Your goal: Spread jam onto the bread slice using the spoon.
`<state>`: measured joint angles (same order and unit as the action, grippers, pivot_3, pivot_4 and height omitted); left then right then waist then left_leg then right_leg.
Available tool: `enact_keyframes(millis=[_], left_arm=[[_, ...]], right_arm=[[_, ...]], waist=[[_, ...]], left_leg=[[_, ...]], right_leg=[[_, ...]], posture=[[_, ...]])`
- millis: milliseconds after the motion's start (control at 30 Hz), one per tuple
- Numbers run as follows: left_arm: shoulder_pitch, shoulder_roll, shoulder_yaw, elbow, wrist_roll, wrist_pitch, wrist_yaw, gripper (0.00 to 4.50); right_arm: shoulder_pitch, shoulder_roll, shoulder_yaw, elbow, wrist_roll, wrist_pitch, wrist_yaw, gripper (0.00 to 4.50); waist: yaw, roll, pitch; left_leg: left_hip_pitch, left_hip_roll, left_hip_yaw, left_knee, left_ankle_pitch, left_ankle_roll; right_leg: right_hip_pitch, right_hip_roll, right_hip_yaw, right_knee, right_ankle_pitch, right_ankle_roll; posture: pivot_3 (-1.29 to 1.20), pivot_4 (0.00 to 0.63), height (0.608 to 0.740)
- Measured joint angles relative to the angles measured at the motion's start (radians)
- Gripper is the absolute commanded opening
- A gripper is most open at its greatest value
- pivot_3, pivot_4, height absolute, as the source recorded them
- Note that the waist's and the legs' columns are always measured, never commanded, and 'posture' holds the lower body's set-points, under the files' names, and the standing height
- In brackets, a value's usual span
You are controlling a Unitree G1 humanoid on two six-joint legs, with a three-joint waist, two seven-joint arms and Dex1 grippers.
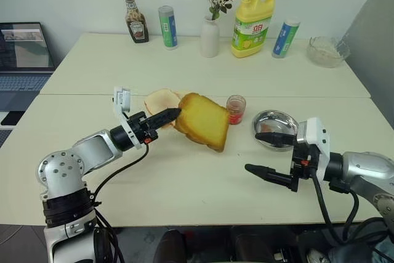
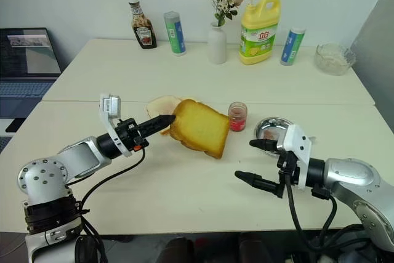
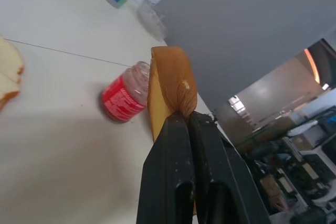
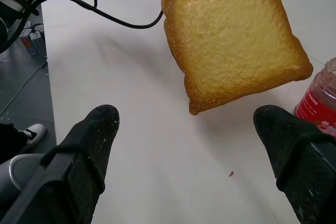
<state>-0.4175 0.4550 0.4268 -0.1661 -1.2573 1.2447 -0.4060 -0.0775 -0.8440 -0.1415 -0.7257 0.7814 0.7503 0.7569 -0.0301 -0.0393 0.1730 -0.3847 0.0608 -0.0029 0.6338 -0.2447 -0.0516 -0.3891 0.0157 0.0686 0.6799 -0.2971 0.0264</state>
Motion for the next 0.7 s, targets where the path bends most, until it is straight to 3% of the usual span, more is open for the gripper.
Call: enact_keyframes(millis=[100,267,500,667,700], left_arm=[[0.071,0.06,-0.069,-0.035,0.051,-0.011,-0.028,0.02],[0.171,0.074,-0.167,-0.036,0.178,-0.075,-0.073,0.02],[0.309,0.183,-0.225,-0.098,0.313,-0.165,-0.156,0.02],[0.342,0.188,-0.261,-0.115,0.405,-0.257,-0.194,0.02],[0.342,0.187,-0.266,-0.116,0.415,-0.27,-0.195,0.22]], right_arm=[[0.046,-0.027,-0.016,-0.021,0.027,0.023,0.007,4.5],[0.062,-0.052,-0.024,-0.045,0.064,0.043,0.009,4.5],[0.078,-0.055,-0.01,-0.068,0.082,0.056,0.005,4.5],[0.065,-0.043,0.028,-0.067,0.059,0.044,-0.004,4.5],[0.061,-0.04,0.035,-0.067,0.054,0.042,-0.004,4.5]], waist=[[-0.002,0.0,0.0],[0.0,0.0,0.0],[-0.002,0.001,0.0],[0.0,0.001,0.001],[0.0,0.001,0.001]], left_leg=[[0.001,0.0,0.001,0.0,0.0,0.0],[0.001,0.0,0.001,0.0,0.0,0.0],[0.001,0.001,0.001,-0.001,0.0,0.0],[0.001,0.001,0.001,-0.001,0.0,0.0],[0.001,0.001,0.001,-0.001,0.0,0.0]], right_leg=[[0.0,0.0,0.001,0.0,0.0,0.0],[0.0,0.0,0.001,0.0,0.0,0.0],[-0.001,0.0,0.003,-0.001,-0.001,-0.002],[0.0,0.0,0.003,-0.001,-0.001,-0.002],[0.0,0.0,0.003,-0.001,-0.001,-0.002]], posture=[[0.0,0.15,0.74],[0.0,0.15,0.74],[0.0,0.15,0.74],[0.0,0.15,0.74],[0.0,0.15,0.74]])
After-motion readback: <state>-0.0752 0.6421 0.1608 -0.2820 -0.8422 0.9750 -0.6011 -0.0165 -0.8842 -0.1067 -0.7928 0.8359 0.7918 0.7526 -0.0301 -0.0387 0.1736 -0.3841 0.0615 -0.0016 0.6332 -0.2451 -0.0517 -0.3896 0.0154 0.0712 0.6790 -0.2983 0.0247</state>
